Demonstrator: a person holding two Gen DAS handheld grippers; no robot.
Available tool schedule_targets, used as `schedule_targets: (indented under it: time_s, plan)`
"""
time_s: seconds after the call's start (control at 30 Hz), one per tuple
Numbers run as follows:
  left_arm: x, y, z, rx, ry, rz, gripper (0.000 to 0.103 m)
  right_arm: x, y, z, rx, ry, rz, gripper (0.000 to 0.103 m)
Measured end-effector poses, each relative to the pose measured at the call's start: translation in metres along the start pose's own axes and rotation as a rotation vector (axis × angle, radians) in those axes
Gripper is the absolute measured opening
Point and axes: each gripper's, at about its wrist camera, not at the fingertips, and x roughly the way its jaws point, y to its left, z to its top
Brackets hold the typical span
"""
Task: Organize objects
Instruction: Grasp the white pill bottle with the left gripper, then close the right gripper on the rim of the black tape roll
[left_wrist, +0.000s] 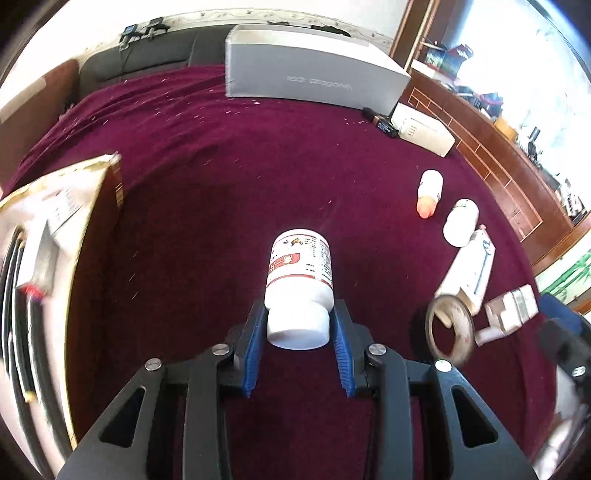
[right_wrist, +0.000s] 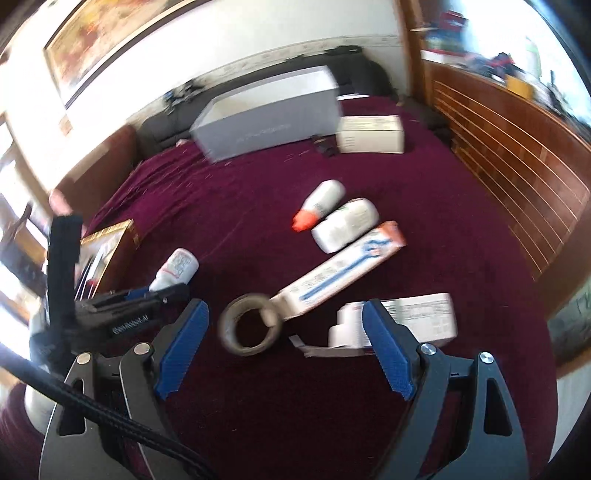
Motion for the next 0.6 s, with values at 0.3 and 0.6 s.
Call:
schedule_targets:
  time_s: [0.3, 0.6]
  plan:
    - [-0.060, 0.020, -0.033, 0.003, -0.089, -0.039, 0.029, 0.038, 0.072, -0.015, -0.296, 0.090, -0.031, 0.082]
    - [-0.051, 0.025, -0.037, 0.011, -0.063, -0.033, 0.028, 0.086, 0.074, -0.019, -0.299, 0.197, -0.078, 0.052]
